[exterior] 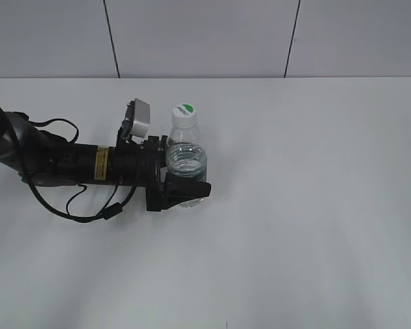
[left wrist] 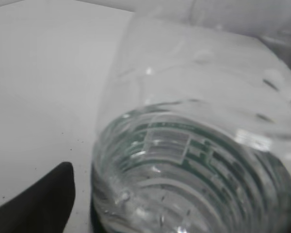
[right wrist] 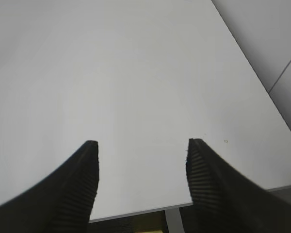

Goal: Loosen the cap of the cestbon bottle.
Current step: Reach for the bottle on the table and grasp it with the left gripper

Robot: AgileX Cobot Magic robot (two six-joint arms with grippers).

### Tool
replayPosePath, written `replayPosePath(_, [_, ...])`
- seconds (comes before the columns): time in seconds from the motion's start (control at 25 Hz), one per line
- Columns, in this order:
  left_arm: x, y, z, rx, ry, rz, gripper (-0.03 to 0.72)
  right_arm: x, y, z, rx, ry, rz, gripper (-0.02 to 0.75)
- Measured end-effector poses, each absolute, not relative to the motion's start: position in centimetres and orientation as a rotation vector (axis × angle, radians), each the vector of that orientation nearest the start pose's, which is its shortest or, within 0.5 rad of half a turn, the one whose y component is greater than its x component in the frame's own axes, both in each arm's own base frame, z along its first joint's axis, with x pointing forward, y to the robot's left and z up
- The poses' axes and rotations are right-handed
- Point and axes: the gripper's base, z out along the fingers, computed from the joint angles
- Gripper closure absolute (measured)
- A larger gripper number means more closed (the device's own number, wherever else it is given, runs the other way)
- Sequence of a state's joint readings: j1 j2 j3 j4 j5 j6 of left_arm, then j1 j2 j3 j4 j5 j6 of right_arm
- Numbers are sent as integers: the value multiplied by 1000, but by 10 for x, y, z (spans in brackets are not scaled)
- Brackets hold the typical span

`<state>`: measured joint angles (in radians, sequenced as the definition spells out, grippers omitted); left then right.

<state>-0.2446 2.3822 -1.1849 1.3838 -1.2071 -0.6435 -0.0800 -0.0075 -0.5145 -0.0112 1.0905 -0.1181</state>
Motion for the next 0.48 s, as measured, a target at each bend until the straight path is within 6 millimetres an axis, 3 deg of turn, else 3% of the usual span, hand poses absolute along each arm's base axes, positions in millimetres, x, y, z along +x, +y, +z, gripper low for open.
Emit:
replayPosePath(0.32, [358, -176, 52, 1222, 1563, -1148, 254, -9, 0, 279, -38, 2054, -136, 297])
replayPosePath(0.48, [358, -176, 52, 1222, 1560, -1145, 270, -9, 0, 279, -38, 2054, -136, 297])
